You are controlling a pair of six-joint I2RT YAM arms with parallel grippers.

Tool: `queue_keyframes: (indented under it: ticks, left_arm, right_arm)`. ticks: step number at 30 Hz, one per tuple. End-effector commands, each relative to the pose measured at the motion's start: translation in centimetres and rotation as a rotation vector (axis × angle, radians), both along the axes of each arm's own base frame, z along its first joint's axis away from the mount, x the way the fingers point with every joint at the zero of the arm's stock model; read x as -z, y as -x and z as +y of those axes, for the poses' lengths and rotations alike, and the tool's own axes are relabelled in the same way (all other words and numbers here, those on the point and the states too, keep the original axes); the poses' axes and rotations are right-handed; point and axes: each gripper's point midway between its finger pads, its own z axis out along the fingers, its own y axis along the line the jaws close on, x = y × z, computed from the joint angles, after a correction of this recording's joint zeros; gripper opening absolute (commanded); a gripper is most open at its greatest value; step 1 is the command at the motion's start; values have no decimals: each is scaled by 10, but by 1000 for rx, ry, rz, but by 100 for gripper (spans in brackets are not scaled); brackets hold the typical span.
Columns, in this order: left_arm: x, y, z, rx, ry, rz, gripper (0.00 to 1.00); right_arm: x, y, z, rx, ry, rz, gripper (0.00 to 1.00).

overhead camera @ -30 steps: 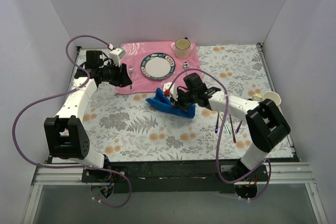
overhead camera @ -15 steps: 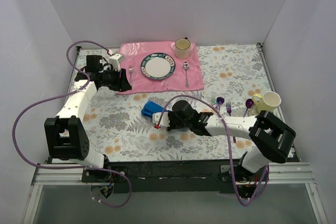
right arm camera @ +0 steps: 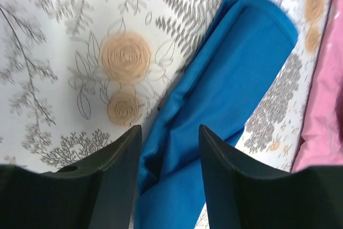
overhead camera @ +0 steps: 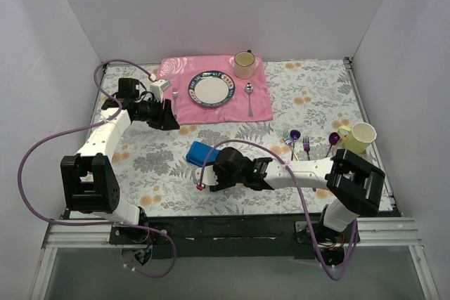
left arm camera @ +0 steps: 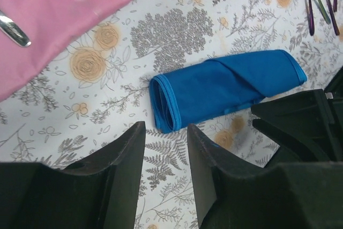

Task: Fold the napkin into a case and place the utensils inside
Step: Turn over the smaller rectangle-folded napkin at the center of the board, then rotate the smaller rectangle-folded napkin at the center of the board.

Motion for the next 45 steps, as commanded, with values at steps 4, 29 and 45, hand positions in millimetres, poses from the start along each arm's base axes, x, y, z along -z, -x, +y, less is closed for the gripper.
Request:
queue_keyframes:
  ticks: [4, 29, 45]
  left_arm:
    - [25, 33, -7, 116, 31, 89, 34]
    - [70, 64, -68, 284, -178, 120, 20]
    - [116, 87, -52, 268, -257, 305, 17]
  right_arm:
    - [-68, 23, 22, -30, -99, 239, 55]
    - [8, 6, -71, 240, 47, 842, 25]
    - [23, 37, -69, 216, 100, 920, 35]
